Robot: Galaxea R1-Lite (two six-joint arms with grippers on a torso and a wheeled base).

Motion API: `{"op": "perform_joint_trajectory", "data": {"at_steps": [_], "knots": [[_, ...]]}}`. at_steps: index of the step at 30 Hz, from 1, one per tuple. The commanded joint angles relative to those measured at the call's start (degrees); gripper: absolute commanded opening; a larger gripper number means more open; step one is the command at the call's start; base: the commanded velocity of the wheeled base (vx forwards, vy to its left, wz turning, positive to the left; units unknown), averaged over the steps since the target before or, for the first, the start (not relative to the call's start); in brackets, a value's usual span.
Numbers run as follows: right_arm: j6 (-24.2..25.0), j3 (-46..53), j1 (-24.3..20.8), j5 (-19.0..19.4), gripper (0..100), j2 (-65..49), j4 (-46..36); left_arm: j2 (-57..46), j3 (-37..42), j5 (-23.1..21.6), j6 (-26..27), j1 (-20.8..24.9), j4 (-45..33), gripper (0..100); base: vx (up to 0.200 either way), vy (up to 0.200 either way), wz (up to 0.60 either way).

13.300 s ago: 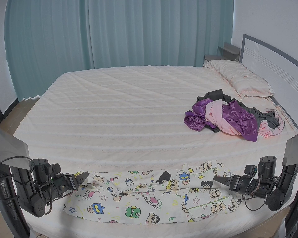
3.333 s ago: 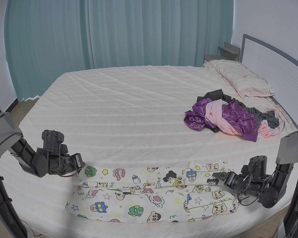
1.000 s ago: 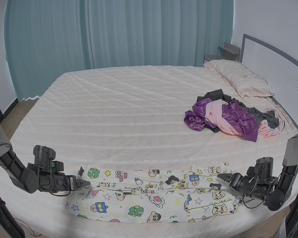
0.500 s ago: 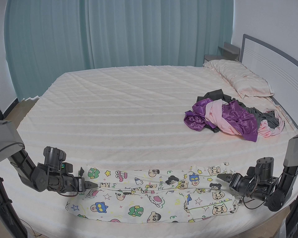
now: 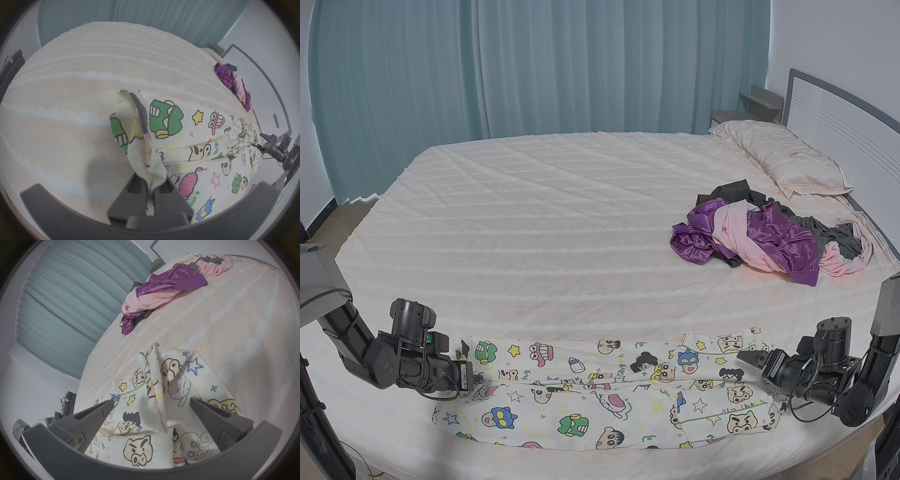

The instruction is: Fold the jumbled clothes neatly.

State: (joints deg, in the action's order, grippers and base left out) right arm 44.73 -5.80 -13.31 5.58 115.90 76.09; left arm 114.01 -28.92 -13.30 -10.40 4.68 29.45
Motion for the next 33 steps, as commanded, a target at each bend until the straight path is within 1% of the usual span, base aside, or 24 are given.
{"op": "perform_joint_trajectory", "data": {"at_steps": [1,7,12,20,24,27,28,29,31,32,33], "knots": [[0.0,0.0,0.0,0.0,100,0.0,0.0,-1.4,0.4,0.1,-0.1,0.0,-0.1,0,0.000,0.000,0.00],[0.0,0.0,0.0,-0.1,100,-0.2,0.0,-4.2,-0.1,0.2,-0.7,-0.3,-0.7,0,0.000,0.000,0.00],[0.0,-0.2,0.2,-0.1,100,-0.2,0.0,-7.5,-1.1,0.3,-0.7,-0.6,-4.8,0,0.000,0.000,0.00],[0.0,-0.4,0.7,-0.1,100,-0.7,0.1,-11.4,-2.3,0.4,-0.1,-3.0,-9.1,0,0.000,0.000,0.00],[0.0,-0.5,1.0,-0.2,100,-1.3,0.1,-12.2,-2.6,0.4,0.1,-4.3,-9.3,0,0.000,0.000,0.00],[0.0,-0.5,1.1,-0.3,100,-1.4,0.1,-12.2,-2.6,0.4,0.1,-4.4,-9.3,0,0.000,0.000,0.00],[0.0,-0.7,1.7,-0.5,100,-1.6,0.1,-12.6,-2.7,0.5,0.5,-5.6,-9.3,0,0.000,0.000,0.00],[0.0,-0.7,1.8,-0.5,100,-1.6,0.1,-12.6,-2.7,0.5,0.6,-5.6,-9.3,0,0.000,0.000,0.00],[-0.1,-0.8,2.3,-0.5,100,-1.8,0.1,-12.8,-3.3,0.4,2.1,-7.7,-9.7,0,0.000,0.000,0.00],[-0.1,-0.8,2.3,-0.5,100,-1.8,0.1,-12.8,-3.3,0.4,2.1,-7.7,-9.7,0,0.000,0.000,0.00],[-0.1,-0.8,2.6,-0.5,100,-1.8,0.1,-12.9,-4.3,0.4,3.5,-9.5,-12.1,0,0.000,0.000,0.00]]}}
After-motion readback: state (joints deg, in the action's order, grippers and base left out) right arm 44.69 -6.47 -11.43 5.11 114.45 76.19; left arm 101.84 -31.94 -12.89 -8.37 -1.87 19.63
